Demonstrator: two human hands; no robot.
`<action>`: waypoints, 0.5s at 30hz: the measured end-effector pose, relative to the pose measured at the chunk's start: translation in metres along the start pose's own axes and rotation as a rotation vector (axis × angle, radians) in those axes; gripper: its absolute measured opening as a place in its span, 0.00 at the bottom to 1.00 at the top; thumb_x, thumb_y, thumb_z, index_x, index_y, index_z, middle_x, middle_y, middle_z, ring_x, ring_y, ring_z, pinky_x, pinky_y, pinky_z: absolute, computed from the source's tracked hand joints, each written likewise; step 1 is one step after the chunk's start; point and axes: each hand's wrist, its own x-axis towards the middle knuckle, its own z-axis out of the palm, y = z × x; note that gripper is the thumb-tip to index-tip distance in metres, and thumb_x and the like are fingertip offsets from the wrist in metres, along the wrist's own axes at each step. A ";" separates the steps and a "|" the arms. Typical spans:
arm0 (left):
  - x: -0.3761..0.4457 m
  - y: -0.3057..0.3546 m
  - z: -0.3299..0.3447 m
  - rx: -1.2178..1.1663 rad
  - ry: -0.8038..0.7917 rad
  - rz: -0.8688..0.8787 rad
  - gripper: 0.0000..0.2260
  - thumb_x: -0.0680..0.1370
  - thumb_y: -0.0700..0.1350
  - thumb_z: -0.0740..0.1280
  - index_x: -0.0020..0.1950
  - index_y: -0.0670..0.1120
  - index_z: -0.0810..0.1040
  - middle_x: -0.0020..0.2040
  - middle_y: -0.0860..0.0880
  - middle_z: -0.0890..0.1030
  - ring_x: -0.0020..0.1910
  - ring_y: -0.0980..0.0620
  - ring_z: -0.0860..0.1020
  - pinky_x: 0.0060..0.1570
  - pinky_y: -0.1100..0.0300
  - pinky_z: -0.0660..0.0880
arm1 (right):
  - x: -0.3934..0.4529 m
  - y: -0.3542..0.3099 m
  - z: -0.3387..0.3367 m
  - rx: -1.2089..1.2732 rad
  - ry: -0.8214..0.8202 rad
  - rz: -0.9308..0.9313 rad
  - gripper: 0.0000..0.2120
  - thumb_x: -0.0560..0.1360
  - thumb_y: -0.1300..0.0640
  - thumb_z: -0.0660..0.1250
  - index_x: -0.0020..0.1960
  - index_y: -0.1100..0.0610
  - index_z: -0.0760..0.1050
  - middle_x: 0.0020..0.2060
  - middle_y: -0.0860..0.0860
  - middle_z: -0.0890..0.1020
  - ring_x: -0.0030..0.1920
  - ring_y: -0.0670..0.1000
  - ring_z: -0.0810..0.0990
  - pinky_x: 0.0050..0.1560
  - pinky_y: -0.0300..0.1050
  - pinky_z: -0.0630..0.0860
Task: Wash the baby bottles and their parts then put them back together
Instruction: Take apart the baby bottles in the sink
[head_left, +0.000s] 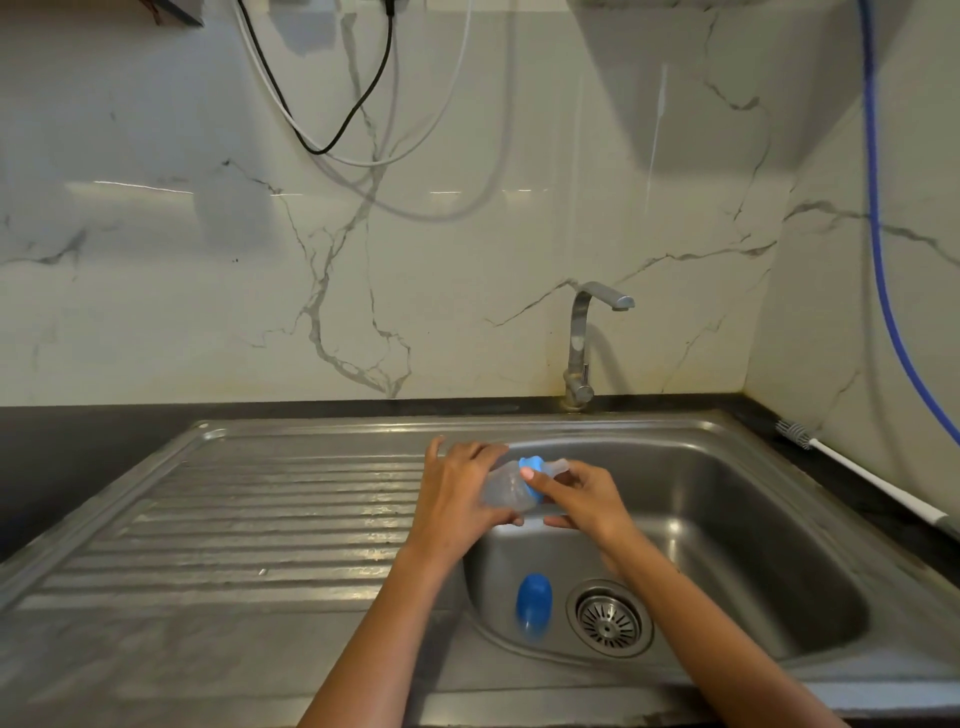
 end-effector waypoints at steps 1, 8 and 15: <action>0.000 -0.002 -0.001 -0.001 -0.001 -0.009 0.32 0.66 0.60 0.74 0.67 0.53 0.72 0.63 0.56 0.77 0.64 0.58 0.72 0.72 0.55 0.51 | 0.000 0.000 -0.001 0.020 0.009 0.007 0.14 0.71 0.51 0.74 0.53 0.58 0.79 0.45 0.53 0.83 0.47 0.47 0.82 0.35 0.36 0.78; 0.005 -0.002 0.001 -0.128 0.046 0.023 0.29 0.68 0.53 0.76 0.67 0.49 0.73 0.62 0.52 0.78 0.63 0.55 0.73 0.74 0.55 0.52 | 0.006 -0.005 -0.003 0.072 0.052 -0.035 0.14 0.73 0.49 0.72 0.50 0.59 0.81 0.43 0.54 0.85 0.46 0.48 0.84 0.38 0.37 0.80; 0.002 0.005 0.000 -0.241 0.069 0.020 0.31 0.65 0.53 0.78 0.65 0.47 0.75 0.58 0.51 0.80 0.58 0.54 0.76 0.73 0.57 0.54 | 0.002 0.001 -0.006 0.137 0.034 -0.108 0.17 0.72 0.49 0.70 0.49 0.63 0.82 0.42 0.57 0.85 0.46 0.52 0.84 0.48 0.41 0.81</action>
